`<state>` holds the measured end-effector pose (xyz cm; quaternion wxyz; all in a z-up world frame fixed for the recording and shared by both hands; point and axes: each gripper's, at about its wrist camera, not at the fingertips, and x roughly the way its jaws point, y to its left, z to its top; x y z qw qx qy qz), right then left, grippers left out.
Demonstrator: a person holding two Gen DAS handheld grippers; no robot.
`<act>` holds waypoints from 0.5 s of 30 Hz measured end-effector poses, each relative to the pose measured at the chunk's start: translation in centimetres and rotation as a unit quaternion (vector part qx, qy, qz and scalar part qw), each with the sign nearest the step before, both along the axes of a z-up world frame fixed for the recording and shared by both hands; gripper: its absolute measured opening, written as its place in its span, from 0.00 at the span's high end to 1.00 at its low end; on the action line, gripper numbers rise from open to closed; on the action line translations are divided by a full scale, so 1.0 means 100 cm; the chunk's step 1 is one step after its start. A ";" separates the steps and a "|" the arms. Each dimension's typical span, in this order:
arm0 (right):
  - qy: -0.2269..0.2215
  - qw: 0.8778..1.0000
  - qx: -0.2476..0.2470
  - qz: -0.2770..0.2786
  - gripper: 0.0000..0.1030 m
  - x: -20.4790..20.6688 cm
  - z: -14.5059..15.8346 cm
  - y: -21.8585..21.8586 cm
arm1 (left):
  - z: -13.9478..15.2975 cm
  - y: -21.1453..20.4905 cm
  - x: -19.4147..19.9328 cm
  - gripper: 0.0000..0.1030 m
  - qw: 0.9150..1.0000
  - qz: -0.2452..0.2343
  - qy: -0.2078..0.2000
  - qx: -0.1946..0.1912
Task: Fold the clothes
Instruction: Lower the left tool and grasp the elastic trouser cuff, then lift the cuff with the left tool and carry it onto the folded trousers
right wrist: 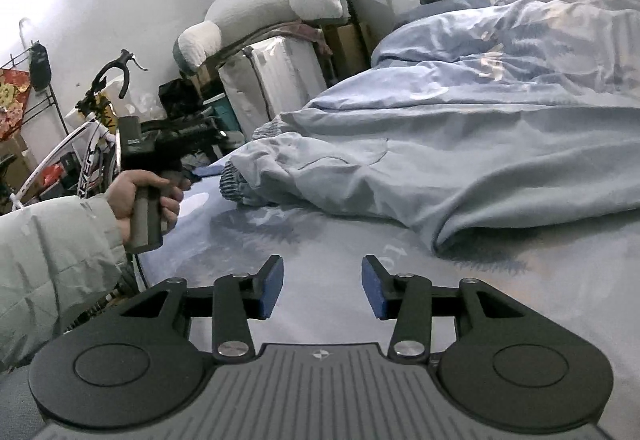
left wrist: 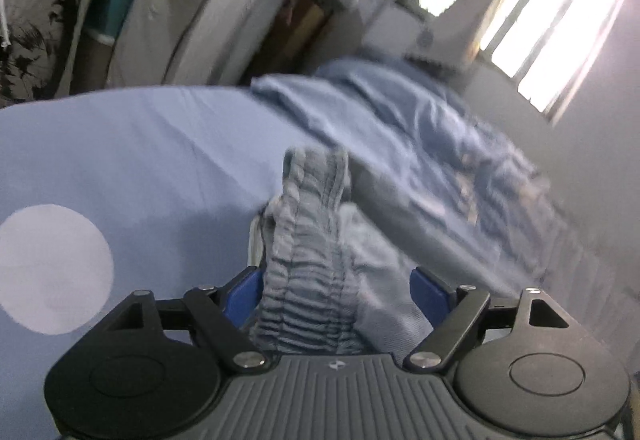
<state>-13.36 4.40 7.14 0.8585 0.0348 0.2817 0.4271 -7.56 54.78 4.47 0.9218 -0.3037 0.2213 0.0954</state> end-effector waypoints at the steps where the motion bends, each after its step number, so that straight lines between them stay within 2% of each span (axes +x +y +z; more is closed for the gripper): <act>1: 0.001 1.000 0.000 -0.003 0.55 0.001 0.000 -0.001 | -0.004 0.001 0.003 0.27 1.000 -0.004 0.008 -0.005; 3: 0.005 1.000 0.002 -0.010 0.55 0.003 -0.002 -0.003 | -0.010 0.001 0.006 0.41 1.000 -0.011 0.007 -0.018; 7: 0.009 1.000 0.001 -0.019 0.55 0.004 -0.004 -0.007 | 0.005 -0.001 -0.002 0.56 0.999 -0.035 -0.003 0.014; 9: 0.009 1.000 0.004 -0.021 0.55 0.004 -0.004 -0.010 | 0.016 0.003 -0.019 0.68 0.998 -0.048 -0.031 0.009; 12: 0.010 1.000 0.014 -0.024 0.55 0.003 -0.002 -0.018 | 0.021 0.008 -0.046 0.67 0.996 -0.067 -0.054 -0.004; 15: 0.014 0.999 0.018 -0.029 0.55 0.004 -0.004 -0.023 | -0.009 0.011 -0.050 0.65 0.998 -0.065 -0.010 -0.024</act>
